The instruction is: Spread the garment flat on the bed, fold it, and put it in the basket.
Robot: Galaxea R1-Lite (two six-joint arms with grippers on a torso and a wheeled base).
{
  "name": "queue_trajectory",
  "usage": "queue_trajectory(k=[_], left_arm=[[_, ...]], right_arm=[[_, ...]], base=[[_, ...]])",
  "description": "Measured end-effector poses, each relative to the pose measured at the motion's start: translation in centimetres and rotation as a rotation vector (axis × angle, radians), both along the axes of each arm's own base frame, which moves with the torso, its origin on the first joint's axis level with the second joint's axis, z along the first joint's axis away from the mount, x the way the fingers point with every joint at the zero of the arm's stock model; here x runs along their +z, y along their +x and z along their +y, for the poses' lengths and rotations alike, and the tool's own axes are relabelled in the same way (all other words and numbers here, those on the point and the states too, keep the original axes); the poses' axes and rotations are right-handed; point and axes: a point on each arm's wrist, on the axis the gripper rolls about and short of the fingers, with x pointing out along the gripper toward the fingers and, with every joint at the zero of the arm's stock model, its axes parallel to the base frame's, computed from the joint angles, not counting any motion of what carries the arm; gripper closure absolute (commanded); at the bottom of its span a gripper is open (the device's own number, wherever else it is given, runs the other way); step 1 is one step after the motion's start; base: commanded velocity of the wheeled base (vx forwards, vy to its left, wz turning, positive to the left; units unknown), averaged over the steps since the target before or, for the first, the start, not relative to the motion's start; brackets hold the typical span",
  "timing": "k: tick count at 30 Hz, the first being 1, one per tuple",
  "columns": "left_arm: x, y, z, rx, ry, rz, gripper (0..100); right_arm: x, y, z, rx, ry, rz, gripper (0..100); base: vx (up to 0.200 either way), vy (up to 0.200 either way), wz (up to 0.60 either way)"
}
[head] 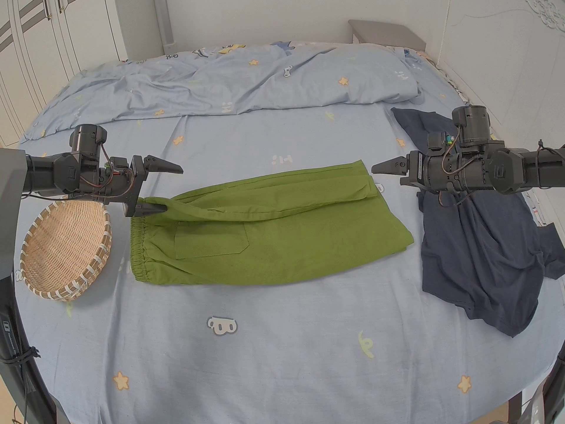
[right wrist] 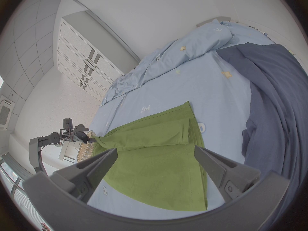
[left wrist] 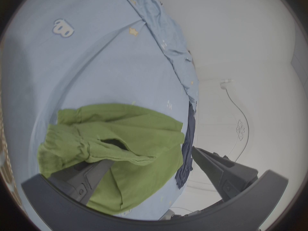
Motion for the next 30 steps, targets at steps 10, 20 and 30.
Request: queue_trajectory(k=[10,20,30], left_arm=[[0.3,5.0,0.5,0.196,-0.037,-0.054,0],[-1.3,6.6,0.1,0.215,-0.056,-0.036,0],[0.4,3.0,-0.5,0.183,-0.051,-0.005,0]], right_arm=[[0.0,-0.7,-0.2,0.001,-0.002,-0.002,0],[-0.5,-1.1,-0.3,0.000,0.004,-0.029,0],[-1.1,-3.3,-0.7,-0.007,0.005,-0.002,0]], base=[[0.000,0.000,0.00],[0.000,0.000,0.00],[0.000,0.000,0.00]])
